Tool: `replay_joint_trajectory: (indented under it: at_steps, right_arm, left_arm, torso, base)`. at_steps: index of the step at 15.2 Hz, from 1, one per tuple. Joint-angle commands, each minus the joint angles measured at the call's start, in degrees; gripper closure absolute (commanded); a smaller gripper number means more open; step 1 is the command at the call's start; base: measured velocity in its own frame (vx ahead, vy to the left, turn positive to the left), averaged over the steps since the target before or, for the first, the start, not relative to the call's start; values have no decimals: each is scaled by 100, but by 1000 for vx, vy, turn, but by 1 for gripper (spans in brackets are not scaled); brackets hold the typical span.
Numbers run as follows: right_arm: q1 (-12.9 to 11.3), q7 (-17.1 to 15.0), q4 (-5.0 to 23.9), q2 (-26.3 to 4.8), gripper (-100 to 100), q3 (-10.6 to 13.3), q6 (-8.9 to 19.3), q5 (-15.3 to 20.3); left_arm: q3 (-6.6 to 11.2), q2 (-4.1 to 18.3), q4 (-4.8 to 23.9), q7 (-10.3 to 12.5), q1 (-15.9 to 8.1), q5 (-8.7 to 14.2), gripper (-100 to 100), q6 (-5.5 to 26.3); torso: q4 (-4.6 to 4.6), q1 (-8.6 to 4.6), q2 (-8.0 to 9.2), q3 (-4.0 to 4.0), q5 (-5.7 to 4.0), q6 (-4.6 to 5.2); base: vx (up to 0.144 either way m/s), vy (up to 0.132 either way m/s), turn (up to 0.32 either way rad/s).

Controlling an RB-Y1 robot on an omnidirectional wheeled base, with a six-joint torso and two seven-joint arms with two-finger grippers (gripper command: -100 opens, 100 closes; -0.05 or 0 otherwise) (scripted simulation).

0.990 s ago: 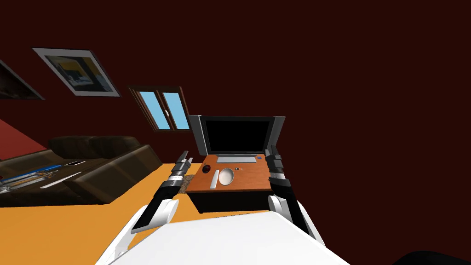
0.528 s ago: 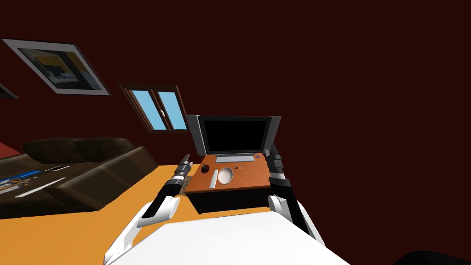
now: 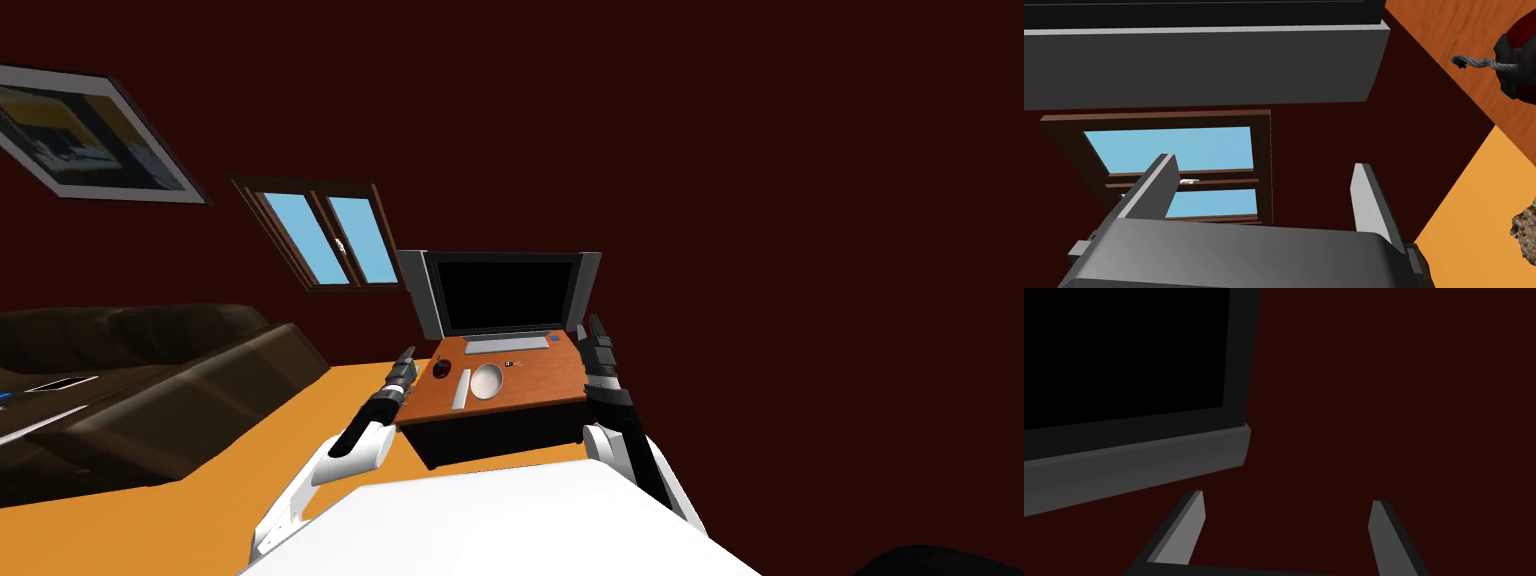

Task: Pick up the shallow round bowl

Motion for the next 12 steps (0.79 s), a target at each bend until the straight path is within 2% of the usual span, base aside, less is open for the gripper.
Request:
replay_joint_trajectory:
  at_steps: [1, 2, 3, 4, 5, 6, 7, 8, 10, 11, 12]
  right_arm:
    - [0, 0, 0, 0, 0, 0, 0, 0]
    - [0, 0, 0, 0, 0, 0, 0, 0]
    - [0, 0, 0, 0, 0, 0, 0, 0]
    - [0, 0, 0, 0, 0, 0, 0, 0]
    - [0, 0, 0, 0, 0, 0, 0, 0]
    - [0, 0, 0, 0, 0, 0, 0, 0]
    - [0, 0, 0, 0, 0, 0, 0, 0]
    - [0, 0, 0, 0, 0, 0, 0, 0]
    - [0, 0, 0, 0, 0, 0, 0, 0]
    - [1, 0, 0, 0, 0, 0, 0, 0]
    - [0, 0, 0, 0, 0, 0, 0, 0]
  left_arm:
    - [3, -39, 237, 21, -92, -9, -100, 173]
    - [4, -54, 408, 53, -185, -4, -100, 387]
    - [4, -54, 438, 53, -185, -4, -100, 411]
    - [-1, -69, 635, 83, -278, -4, -100, 590]
    - [-1, -69, 635, 83, -278, -4, -100, 652]
    - [-10, -83, 827, 112, -370, -8, -100, 805]
    - [-10, -83, 829, 112, -370, -8, -100, 896]
    - [-24, -97, 1018, 140, -460, -17, -100, 1041]
    - [-24, -97, 1018, 140, -460, -17, -100, 1142]
    - [-43, -111, 1202, 166, -548, -29, -100, 1340]
    - [-43, -111, 1202, 166, -548, -29, -100, 1388]
  torso:
    - [0, 0, 0, 0, 0, 0]
    - [0, -1, -1, -1, 0, 0]
    - [0, -3, -2, -1, 0, 1]
    - [-1, -4, -2, -1, 0, 0]
    - [-1, -5, -3, -2, 0, 1]
    - [-1, -6, -3, -2, -1, -1]
    - [-1, -8, -3, -2, -1, 1]
    - [-1, -8, -4, -2, -2, 0]
    - [-1, -9, -6, -4, -2, 0]
    - [-1, -8, -6, -3, -2, -2]
    - [-2, -10, -6, -4, -2, 0]
  base:
    - [-11, -5, -76]
    - [-11, -9, -91]
    - [-8, -9, -82]
    - [-6, -13, -94]
    - [-5, -14, -87]
    - [-4, -19, -105]
    - [-3, -19, -83]
    - [1, -23, -105]
    - [2, -17, -49]
    - [5, -20, -76]
    - [5, -23, -80]
